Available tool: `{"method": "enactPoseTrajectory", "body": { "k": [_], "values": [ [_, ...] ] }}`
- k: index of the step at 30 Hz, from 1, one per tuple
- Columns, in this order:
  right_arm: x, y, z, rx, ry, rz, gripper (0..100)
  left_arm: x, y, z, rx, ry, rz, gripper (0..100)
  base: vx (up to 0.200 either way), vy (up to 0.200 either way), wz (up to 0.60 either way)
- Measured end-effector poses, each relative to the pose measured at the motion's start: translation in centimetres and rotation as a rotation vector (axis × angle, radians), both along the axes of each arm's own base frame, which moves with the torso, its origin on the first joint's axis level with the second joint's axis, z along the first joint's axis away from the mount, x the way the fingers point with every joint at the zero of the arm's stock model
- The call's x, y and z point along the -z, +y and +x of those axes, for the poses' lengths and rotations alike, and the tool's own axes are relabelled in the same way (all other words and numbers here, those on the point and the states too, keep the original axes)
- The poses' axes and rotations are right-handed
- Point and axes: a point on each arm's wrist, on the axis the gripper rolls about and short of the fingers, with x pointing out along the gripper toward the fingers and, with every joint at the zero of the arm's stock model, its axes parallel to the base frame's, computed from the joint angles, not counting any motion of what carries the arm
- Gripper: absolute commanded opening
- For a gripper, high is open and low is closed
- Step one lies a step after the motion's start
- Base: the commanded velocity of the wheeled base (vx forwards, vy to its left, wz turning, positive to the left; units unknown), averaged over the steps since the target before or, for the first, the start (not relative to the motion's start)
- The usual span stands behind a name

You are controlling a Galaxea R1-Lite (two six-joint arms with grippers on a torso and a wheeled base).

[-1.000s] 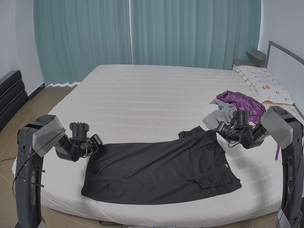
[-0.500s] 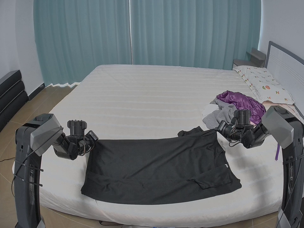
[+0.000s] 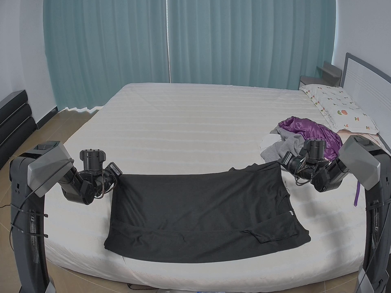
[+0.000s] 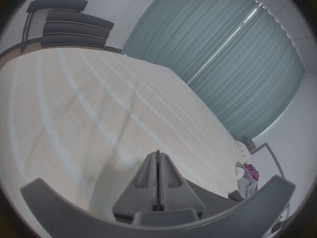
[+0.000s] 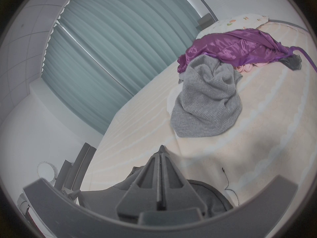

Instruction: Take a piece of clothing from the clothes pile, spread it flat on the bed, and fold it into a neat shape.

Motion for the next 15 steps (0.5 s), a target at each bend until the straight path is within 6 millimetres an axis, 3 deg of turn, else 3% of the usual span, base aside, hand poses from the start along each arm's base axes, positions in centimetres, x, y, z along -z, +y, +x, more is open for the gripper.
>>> {"method": "enactPoseTrajectory", "body": {
  "k": [15],
  "values": [
    [0.3,-0.1,-0.9,-0.014,0.009,-0.015,0,-1.0,0.1,-1.1,0.003,0.005,0.005,0,0.000,0.000,0.00]
  ]
}}
